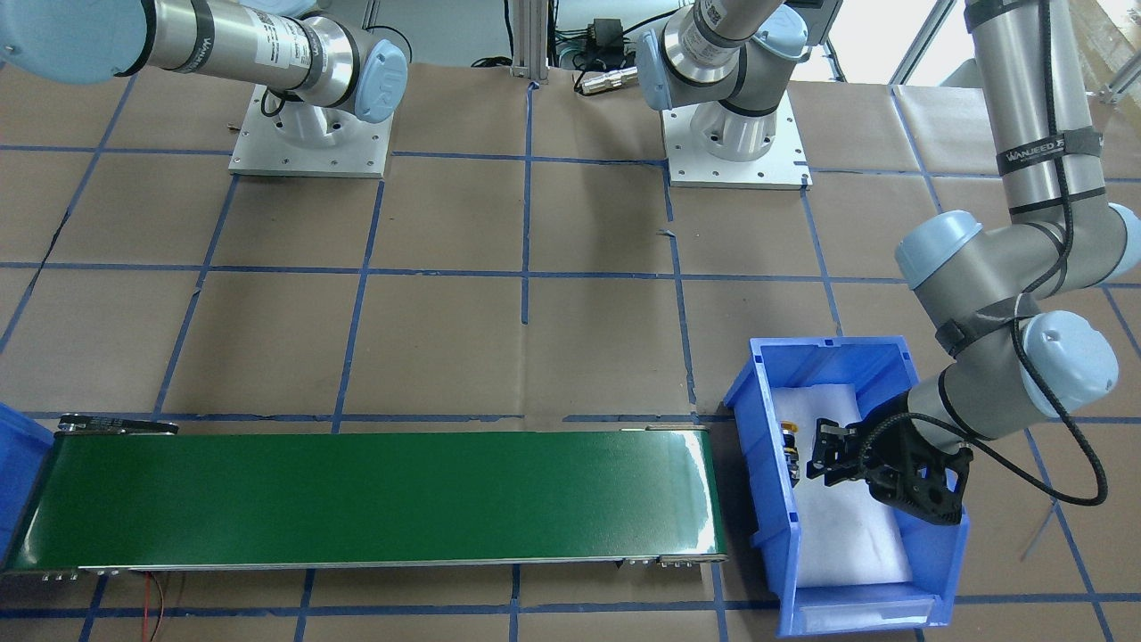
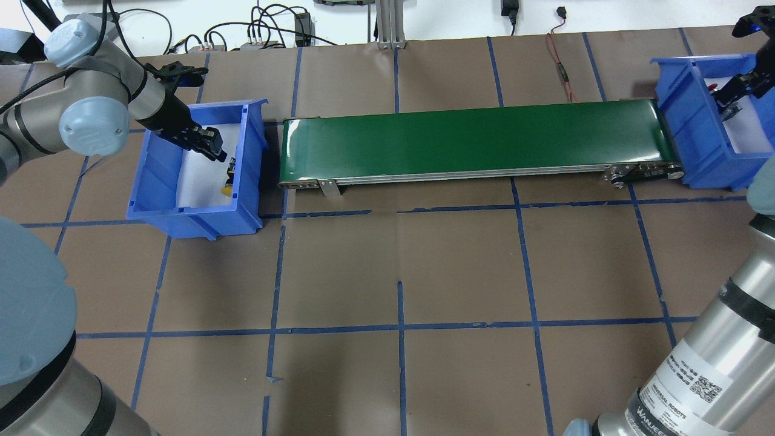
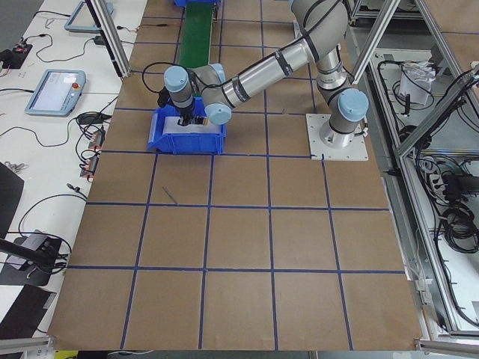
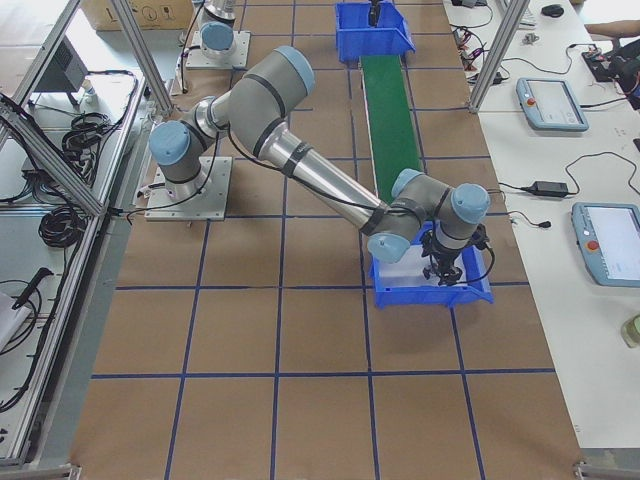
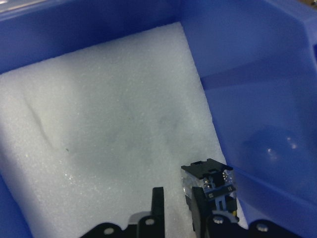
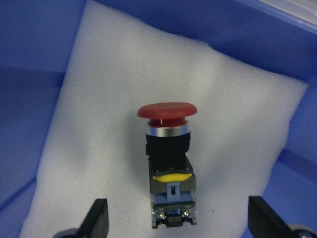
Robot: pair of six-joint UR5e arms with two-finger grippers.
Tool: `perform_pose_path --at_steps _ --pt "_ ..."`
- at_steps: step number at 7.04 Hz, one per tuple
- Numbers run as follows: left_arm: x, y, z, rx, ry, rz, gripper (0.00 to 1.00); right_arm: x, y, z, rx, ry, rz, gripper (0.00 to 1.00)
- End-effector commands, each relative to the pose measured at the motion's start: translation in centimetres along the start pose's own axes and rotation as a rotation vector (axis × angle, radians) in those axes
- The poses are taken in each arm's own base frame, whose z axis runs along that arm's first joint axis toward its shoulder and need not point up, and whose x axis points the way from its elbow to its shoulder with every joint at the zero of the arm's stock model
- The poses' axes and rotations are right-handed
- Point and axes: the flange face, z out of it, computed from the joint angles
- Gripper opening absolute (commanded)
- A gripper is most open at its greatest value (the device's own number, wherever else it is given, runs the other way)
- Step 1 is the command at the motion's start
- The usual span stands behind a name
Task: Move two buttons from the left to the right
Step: 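Lower and release the red-capped button onto the foam with the right gripper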
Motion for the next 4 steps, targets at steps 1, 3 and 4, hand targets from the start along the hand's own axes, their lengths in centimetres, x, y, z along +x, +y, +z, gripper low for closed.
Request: perform_pose_path --at_steps 1,3,4 --pt "0.7 -0.3 0.3 0.02 0.04 -0.015 0.32 -0.5 0.4 -5.0 0.015 0.016 0.0 0.99" --pt "0.7 0.0 0.8 0.011 0.044 -0.03 0.32 -1.8 1.2 -10.7 0.037 0.033 -0.002 0.99" --pt "0.6 0.2 1.2 0.005 0.045 -0.024 0.32 -2.7 1.4 -13.1 0.049 0.045 -0.008 0.99"
